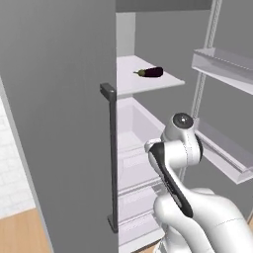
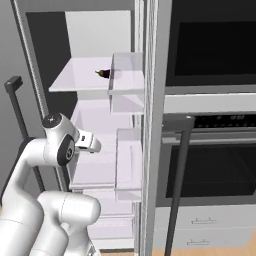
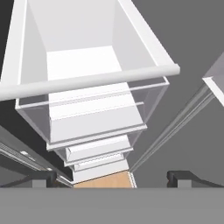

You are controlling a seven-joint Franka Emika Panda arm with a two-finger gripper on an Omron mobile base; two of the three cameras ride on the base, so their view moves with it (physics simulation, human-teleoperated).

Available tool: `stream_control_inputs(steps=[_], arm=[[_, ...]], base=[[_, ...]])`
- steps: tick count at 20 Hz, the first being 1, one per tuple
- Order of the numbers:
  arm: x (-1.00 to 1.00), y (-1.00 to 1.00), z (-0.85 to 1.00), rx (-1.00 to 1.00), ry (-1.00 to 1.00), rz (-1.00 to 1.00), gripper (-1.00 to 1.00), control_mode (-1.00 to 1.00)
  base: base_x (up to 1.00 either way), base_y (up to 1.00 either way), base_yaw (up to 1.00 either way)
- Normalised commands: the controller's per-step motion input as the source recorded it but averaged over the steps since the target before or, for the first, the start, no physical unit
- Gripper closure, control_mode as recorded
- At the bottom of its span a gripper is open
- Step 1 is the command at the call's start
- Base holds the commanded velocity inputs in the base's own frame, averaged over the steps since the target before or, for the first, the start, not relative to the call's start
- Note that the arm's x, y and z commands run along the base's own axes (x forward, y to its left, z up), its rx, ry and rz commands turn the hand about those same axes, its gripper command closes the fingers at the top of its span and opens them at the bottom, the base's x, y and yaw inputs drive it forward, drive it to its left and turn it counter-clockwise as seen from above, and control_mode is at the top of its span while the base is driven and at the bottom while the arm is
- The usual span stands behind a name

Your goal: Place one eggplant and one chicken drumstick in each tupperware on the nearby counter, to pack two identical lunches.

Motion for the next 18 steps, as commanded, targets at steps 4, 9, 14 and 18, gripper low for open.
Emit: stream_control_inputs(steps=[4, 9, 14, 18], arm=[[0.00, 0.00, 0.00, 0.00, 0.00, 0.00, -1.00, 1.00], [0.00, 0.00, 0.00, 0.00, 0.00, 0.00, -1.00, 1.00], [0.00, -0.01, 0.36, 0.00, 0.00, -0.02, -1.00, -1.00], [0.01, 0.06, 1.00, -0.06, -0.09, -0.07, -1.00, -1.00]], base=[[0.40, -0.06, 0.00], [0.53, -0.17, 0.00], [0.11, -0.11, 0.00], [0.00, 0.00, 0.00]])
